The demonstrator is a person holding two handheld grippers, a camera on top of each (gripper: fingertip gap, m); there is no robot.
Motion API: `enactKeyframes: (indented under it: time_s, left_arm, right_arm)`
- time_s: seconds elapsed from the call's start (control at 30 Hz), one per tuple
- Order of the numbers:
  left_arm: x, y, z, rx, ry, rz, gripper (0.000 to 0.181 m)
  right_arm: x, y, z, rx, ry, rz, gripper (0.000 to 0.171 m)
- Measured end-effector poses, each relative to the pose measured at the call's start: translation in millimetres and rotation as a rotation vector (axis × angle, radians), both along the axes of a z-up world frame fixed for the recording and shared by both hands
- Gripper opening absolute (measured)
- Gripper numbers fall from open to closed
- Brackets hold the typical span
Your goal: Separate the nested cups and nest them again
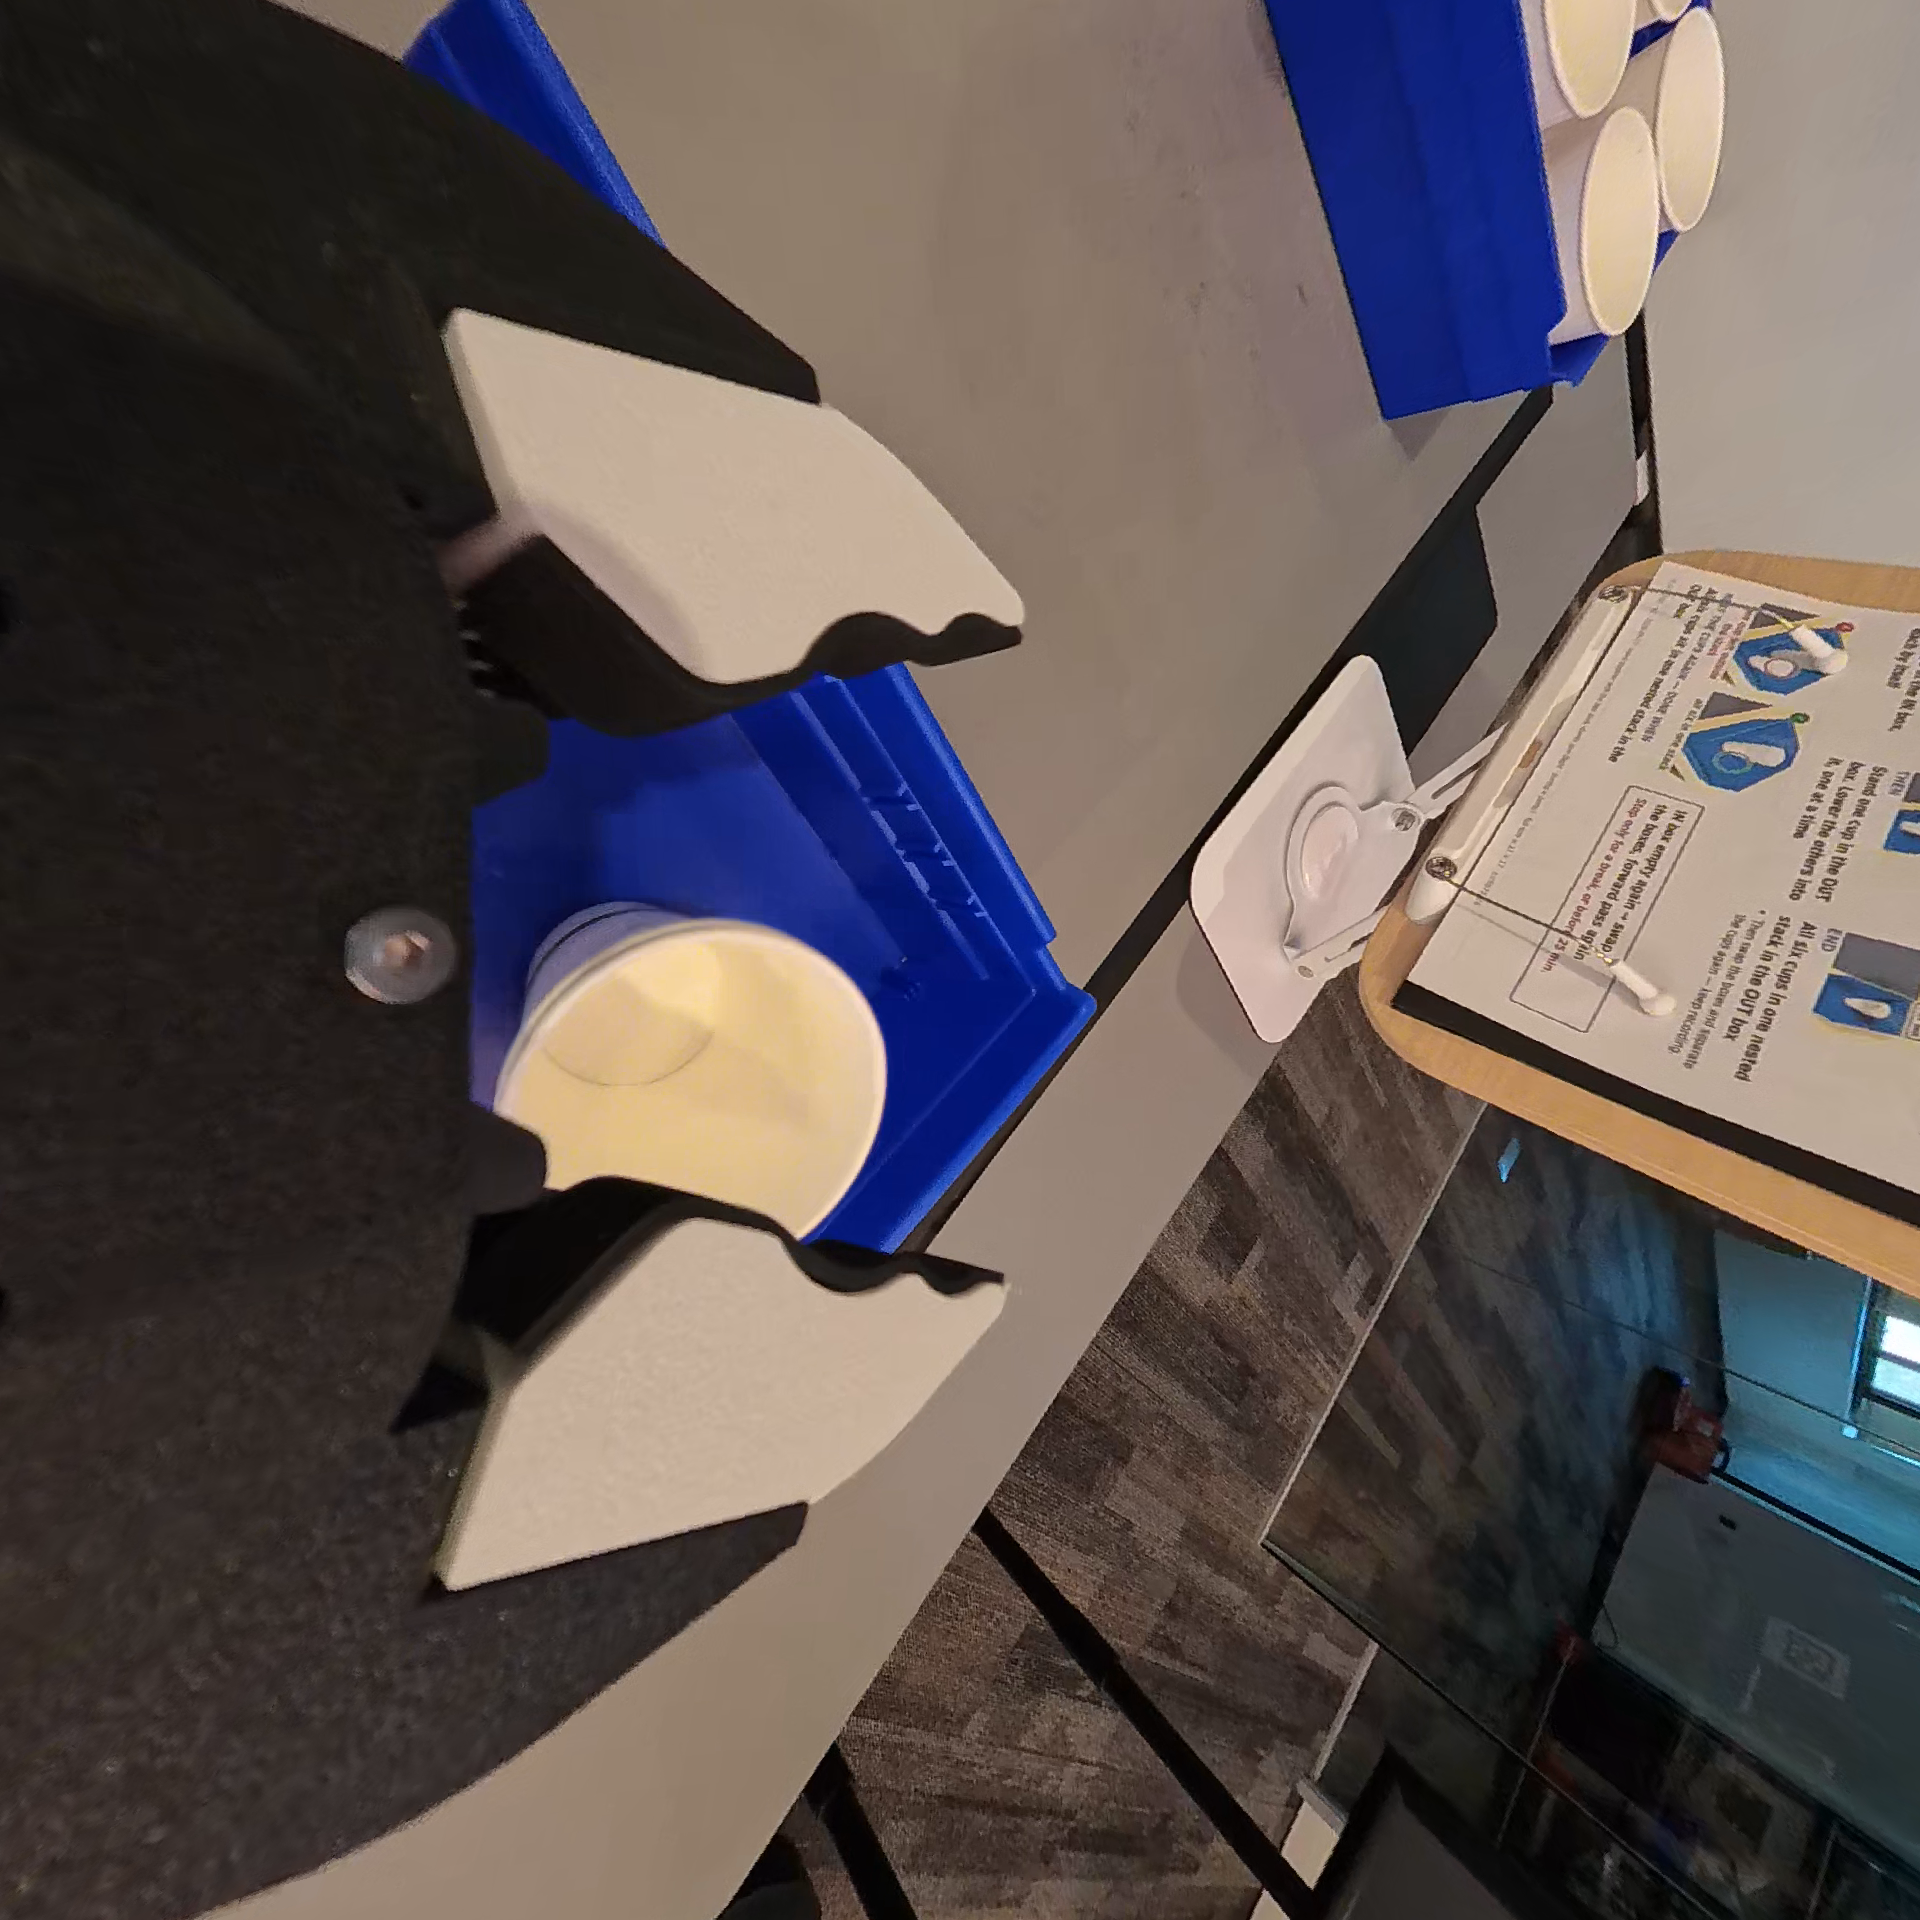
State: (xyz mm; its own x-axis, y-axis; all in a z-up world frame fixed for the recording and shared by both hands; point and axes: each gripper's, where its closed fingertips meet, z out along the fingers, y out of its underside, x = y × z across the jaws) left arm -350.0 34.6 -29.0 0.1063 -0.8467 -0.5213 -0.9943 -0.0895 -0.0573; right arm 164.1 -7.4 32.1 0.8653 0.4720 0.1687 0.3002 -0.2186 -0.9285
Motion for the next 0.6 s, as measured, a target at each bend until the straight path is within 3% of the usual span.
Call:
enactKeyframes:
  time_s: [0.3,0.6]
  left_arm:
    - [4,22,-38,-0.057,0.081,-0.005,0.039]
    - [-2,15,-52,-0.136,0.128,0.021,0.012]
  right_arm:
    - [-1,-2,0,-0.001,0.003,0.012,0.105]
    - [0,0,-3,-0.011,0.017,0.017,0.103]
